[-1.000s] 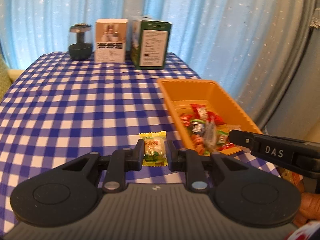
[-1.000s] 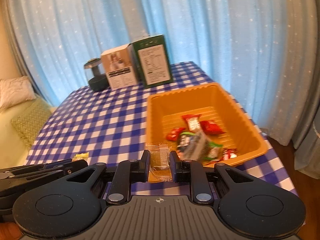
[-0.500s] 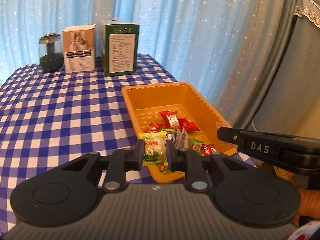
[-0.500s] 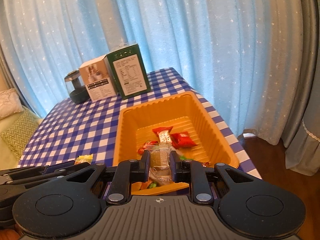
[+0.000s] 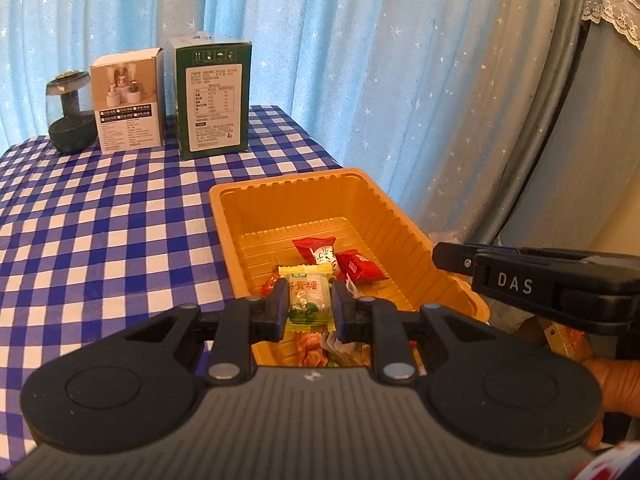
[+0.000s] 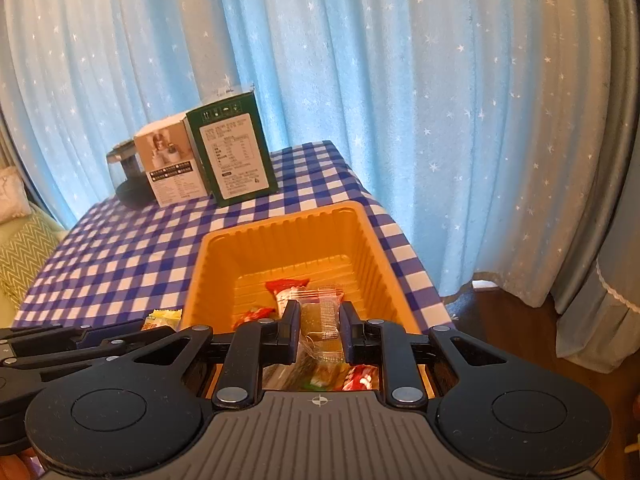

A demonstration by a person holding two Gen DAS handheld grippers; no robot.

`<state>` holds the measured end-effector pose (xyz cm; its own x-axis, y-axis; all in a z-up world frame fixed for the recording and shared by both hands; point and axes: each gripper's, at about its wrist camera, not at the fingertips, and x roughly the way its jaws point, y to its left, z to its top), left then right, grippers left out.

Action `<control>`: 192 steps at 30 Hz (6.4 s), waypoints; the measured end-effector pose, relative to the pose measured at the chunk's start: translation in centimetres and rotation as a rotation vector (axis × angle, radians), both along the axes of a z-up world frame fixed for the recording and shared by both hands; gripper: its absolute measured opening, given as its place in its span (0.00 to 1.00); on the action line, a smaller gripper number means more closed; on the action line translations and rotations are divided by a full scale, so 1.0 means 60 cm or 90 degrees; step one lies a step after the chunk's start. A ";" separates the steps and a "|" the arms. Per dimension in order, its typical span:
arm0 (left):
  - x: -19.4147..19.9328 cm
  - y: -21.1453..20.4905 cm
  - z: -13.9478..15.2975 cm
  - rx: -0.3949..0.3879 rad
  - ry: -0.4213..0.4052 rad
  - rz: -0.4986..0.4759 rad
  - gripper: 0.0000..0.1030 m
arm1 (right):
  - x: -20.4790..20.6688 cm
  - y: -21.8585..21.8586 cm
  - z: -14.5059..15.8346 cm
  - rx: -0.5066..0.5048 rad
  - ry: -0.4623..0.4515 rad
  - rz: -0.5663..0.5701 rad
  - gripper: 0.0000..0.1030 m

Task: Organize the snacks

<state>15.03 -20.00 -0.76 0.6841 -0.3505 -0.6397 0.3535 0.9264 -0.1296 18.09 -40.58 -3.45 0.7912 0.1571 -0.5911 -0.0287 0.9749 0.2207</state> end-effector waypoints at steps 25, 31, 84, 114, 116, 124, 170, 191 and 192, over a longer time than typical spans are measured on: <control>0.119 -0.034 -0.064 0.017 0.035 -0.001 0.20 | 0.109 0.004 -0.063 -0.018 0.049 0.038 0.20; 0.111 -0.020 -0.067 0.029 0.024 0.000 0.32 | 0.107 0.004 -0.065 -0.011 0.053 0.036 0.20; -0.065 0.090 0.027 -0.003 -0.005 0.073 0.99 | -0.071 -0.006 0.021 0.057 0.056 -0.008 0.74; -0.268 0.177 0.080 0.003 0.006 0.125 1.00 | -0.270 0.075 0.071 0.005 0.042 0.024 0.76; -0.278 0.179 0.080 0.004 0.008 0.125 1.00 | -0.279 0.076 0.073 -0.002 0.040 0.024 0.76; -0.309 0.183 0.089 0.010 0.008 0.136 1.00 | -0.314 0.083 0.084 -0.026 0.030 0.028 0.76; -0.345 0.179 0.103 0.022 -0.013 0.135 1.00 | -0.348 0.091 0.098 -0.020 0.014 0.036 0.76; -0.346 0.182 0.100 0.018 -0.014 0.132 1.00 | -0.350 0.092 0.095 -0.024 0.014 0.039 0.76; -0.346 0.182 0.100 0.017 -0.014 0.132 1.00 | -0.350 0.092 0.094 -0.024 0.014 0.039 0.76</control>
